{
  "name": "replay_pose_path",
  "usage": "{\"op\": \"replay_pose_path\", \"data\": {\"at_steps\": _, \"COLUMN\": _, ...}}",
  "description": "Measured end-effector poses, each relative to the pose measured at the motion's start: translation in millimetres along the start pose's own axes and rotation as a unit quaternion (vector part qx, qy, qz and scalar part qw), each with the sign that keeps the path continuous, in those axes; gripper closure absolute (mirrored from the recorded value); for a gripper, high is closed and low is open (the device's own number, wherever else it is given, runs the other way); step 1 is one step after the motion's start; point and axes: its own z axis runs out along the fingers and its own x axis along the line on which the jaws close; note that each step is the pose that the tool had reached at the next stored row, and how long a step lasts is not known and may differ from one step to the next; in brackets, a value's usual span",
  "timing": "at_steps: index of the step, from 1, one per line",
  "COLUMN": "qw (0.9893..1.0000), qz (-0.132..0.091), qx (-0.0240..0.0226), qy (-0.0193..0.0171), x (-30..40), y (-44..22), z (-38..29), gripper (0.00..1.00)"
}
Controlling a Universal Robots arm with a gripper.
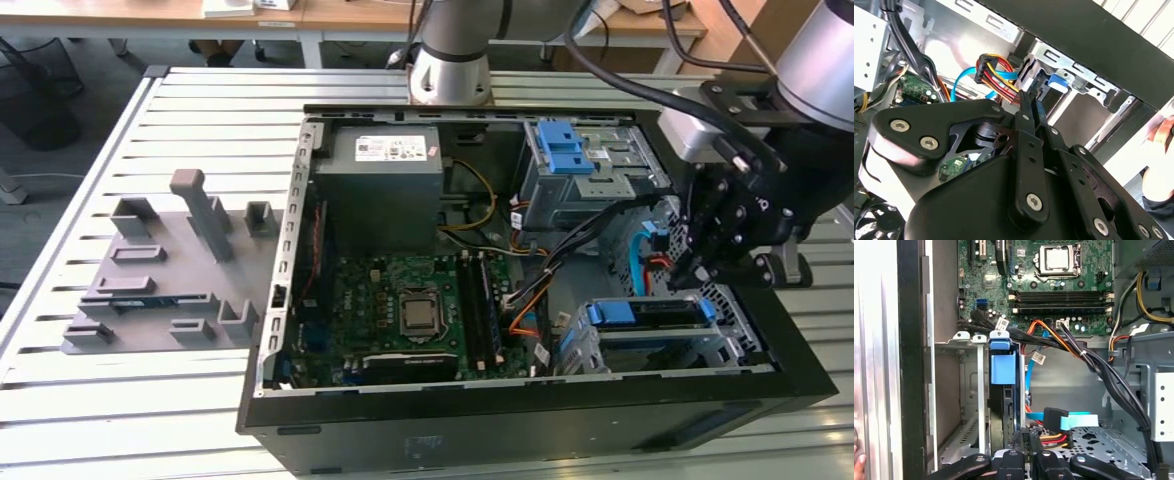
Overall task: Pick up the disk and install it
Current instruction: 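Insert the first disk wire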
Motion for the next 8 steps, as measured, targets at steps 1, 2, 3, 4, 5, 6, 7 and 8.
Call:
{"op": "replay_pose_path", "data": {"at_steps": 1, "qw": 1.0000, "qz": 0.000, "qx": 0.0000, "qy": 0.0000, "x": 1.4, "y": 0.0, "z": 0.9, "gripper": 0.84}}
{"op": "replay_pose_path", "data": {"at_steps": 2, "qw": 1.0000, "qz": 0.000, "qx": 0.0000, "qy": -0.0001, "x": 2.7, "y": -0.1, "z": 1.7, "gripper": 0.84}}
{"op": "replay_pose_path", "data": {"at_steps": 3, "qw": 1.0000, "qz": 0.000, "qx": 0.0000, "qy": -0.0001, "x": 3.8, "y": -0.1, "z": 2.5, "gripper": 0.84}}
{"op": "replay_pose_path", "data": {"at_steps": 4, "qw": 1.0000, "qz": 0.000, "qx": 0.0000, "qy": -0.0001, "x": 4.5, "y": -0.1, "z": 3.0, "gripper": 0.84}}
{"op": "replay_pose_path", "data": {"at_steps": 5, "qw": 1.0000, "qz": 0.001, "qx": 0.0000, "qy": -0.0001, "x": 5.0, "y": -0.2, "z": 3.4, "gripper": 0.84}}
{"op": "replay_pose_path", "data": {"at_steps": 6, "qw": 1.0000, "qz": 0.001, "qx": 0.0000, "qy": -0.0002, "x": 5.5, "y": -0.2, "z": 3.7, "gripper": 0.84}}
{"op": "replay_pose_path", "data": {"at_steps": 7, "qw": 1.0000, "qz": 0.001, "qx": 0.0000, "qy": -0.0002, "x": 5.8, "y": -0.2, "z": 4.1, "gripper": 0.84}}
{"op": "replay_pose_path", "data": {"at_steps": 8, "qw": 1.0000, "qz": 0.001, "qx": 0.0000, "qy": -0.0002, "x": 6.2, "y": -0.1, "z": 4.3, "gripper": 0.84}}
